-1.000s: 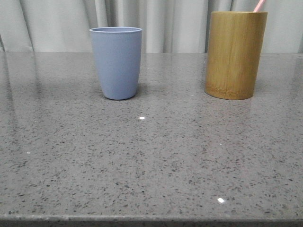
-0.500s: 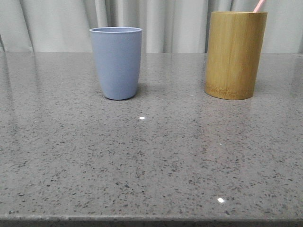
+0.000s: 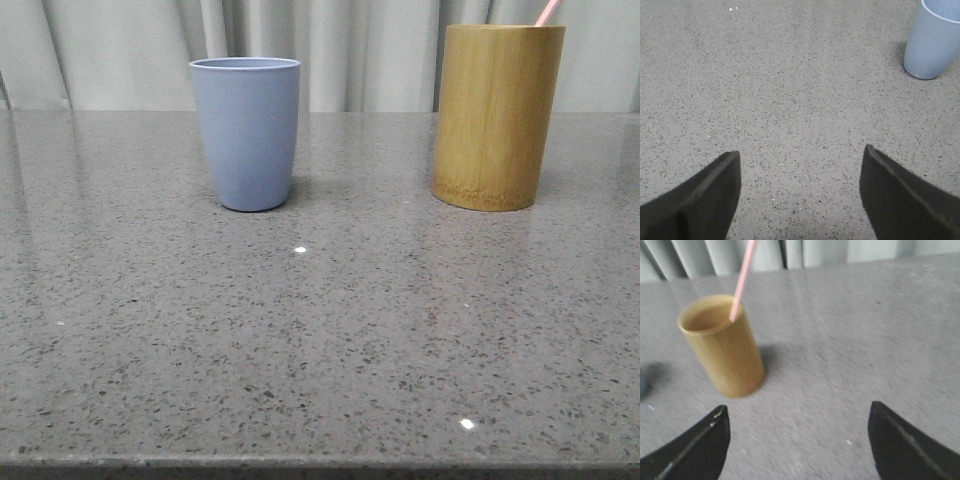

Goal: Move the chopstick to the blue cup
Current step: 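Move the right gripper above the pink chopstick in the bamboo cup, then grasp the pink chopstick with the right gripper and lift it out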

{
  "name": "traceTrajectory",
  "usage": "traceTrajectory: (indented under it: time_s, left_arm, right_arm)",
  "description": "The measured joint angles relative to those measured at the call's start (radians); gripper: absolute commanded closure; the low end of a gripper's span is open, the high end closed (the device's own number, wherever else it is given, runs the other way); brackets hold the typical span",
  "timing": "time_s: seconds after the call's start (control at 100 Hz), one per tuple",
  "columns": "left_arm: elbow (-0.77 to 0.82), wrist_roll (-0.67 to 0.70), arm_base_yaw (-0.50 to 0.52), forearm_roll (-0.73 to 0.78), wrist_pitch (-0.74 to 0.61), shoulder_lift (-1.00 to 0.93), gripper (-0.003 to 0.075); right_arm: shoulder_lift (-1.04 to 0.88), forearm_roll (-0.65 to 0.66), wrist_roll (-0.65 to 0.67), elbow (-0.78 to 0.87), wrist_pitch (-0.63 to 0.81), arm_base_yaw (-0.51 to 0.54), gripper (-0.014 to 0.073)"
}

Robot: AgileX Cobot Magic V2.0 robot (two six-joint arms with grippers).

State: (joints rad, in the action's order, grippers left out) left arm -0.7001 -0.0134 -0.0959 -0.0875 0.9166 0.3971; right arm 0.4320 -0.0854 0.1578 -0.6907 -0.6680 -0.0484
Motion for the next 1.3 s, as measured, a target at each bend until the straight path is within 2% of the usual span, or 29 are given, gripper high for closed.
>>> traceTrajectory:
  time_s: [0.3, 0.63, 0.77, 1.1, 1.3]
  left_arm:
    - [0.002, 0.0, 0.0, 0.0, 0.0, -0.002, 0.0228]
    - [0.002, 0.002, 0.0, 0.0, 0.0, -0.002, 0.0228]
    - [0.002, 0.002, 0.0, 0.0, 0.0, -0.002, 0.0228]
    - [0.002, 0.005, 0.0, 0.0, 0.0, -0.002, 0.0228]
    - [0.002, 0.005, 0.0, 0.0, 0.0, -0.002, 0.0228]
  right_arm:
    - [0.119, -0.134, -0.057, 0.0, 0.311, -0.008, 0.0022]
    - [0.374, -0.165, -0.06, 0.0, 0.63, -0.144, 0.0022]
    - [0.477, -0.173, -0.06, 0.0, 0.759, -0.171, 0.0022]
    - [0.679, -0.193, -0.003, -0.003, 0.967, -0.172, 0.0022]
    - [0.773, -0.194, 0.005, -0.066, 0.998, -0.172, 0.0023]
